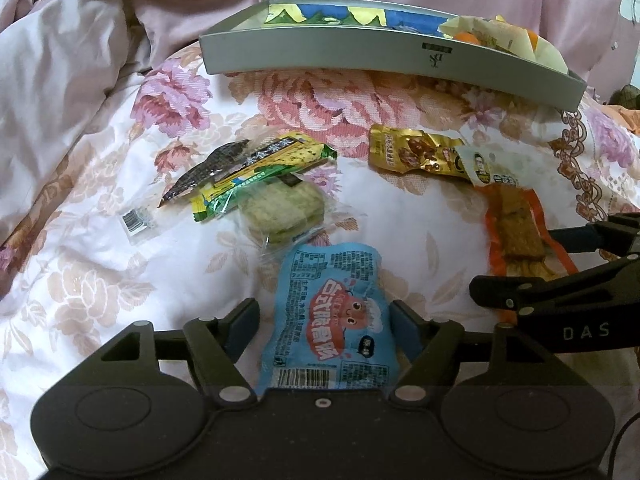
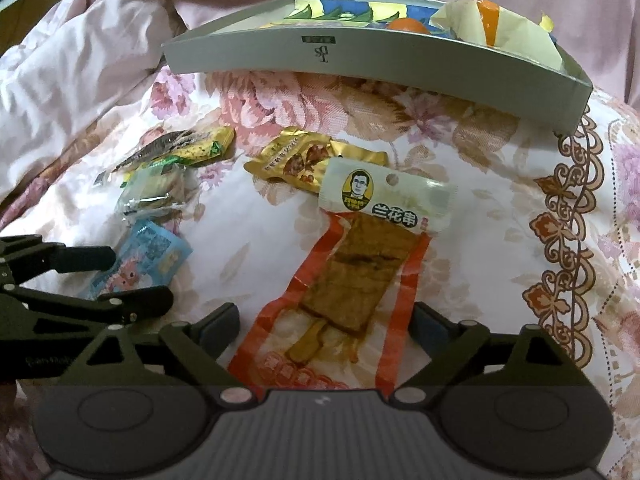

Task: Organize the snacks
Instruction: 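Lift and carry the blue packet with left tool while right carries orange-red packet to tray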

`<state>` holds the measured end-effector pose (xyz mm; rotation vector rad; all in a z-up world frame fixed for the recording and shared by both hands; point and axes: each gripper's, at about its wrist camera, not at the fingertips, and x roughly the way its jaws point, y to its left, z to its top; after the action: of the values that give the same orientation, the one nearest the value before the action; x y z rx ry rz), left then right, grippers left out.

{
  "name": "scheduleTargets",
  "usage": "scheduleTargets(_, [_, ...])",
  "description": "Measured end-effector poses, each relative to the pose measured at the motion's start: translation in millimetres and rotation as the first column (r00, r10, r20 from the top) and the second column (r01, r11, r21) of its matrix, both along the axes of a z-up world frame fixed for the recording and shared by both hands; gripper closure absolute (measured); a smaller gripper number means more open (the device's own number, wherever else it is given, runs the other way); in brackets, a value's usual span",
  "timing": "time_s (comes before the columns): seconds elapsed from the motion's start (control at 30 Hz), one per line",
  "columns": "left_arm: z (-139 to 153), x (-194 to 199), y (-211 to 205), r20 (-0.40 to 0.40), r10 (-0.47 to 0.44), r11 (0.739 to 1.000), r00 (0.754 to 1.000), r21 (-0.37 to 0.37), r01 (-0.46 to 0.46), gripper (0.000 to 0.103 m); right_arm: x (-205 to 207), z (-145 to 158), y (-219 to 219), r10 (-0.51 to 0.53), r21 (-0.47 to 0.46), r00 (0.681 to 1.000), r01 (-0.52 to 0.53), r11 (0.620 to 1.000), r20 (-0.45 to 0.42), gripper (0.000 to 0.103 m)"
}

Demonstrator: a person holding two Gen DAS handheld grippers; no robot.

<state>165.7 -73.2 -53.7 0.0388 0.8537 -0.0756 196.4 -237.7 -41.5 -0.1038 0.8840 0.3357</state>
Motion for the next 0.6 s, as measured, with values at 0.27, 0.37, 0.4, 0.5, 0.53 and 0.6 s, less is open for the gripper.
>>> scheduleTargets(0.27, [1.4, -3.7, -1.3, 0.005, 0.006, 1.0, 1.0, -0.027, -0.006, 0.041, -5.7, 2.2, 3.1, 0.042, -0.016, 0.999, -0.042, 0.999, 0.024, 0.026])
scheduleTargets(0.37, [2.3, -4.5, 0.2, 0.005, 0.016, 0.999, 1.0, -0.049, -0.016, 0.041, -6.4, 2.6, 3.2, 0.052, -0.008, 0.998, -0.052, 0.999, 0.03, 0.029])
scheduleTargets(0.4, [2.5, -4.9, 1.0, 0.006, 0.02, 0.998, 1.0, -0.058, -0.02, 0.041, -6.4, 2.6, 3.9, 0.057, -0.007, 0.998, -0.057, 0.998, 0.032, 0.029])
scheduleTargets(0.5, [2.7, -5.9, 3.4, 0.011, 0.032, 0.996, 0.999, -0.087, -0.031, 0.042, -7.2, 3.2, 6.1, 0.079, -0.006, 0.996, -0.079, 0.997, 0.048, 0.032])
scheduleTargets(0.53, [3.0, -6.3, 4.0, 0.013, 0.037, 0.995, 0.999, -0.096, -0.036, 0.042, -7.6, 4.2, 6.6, 0.088, -0.004, 0.995, -0.088, 0.996, 0.055, 0.034])
scheduleTargets(0.6, [3.9, -6.5, 5.5, 0.014, 0.05, 0.992, 0.999, -0.119, -0.048, 0.042, -9.3, 6.0, 8.0, 0.105, -0.002, 0.992, -0.105, 0.994, 0.073, 0.038])
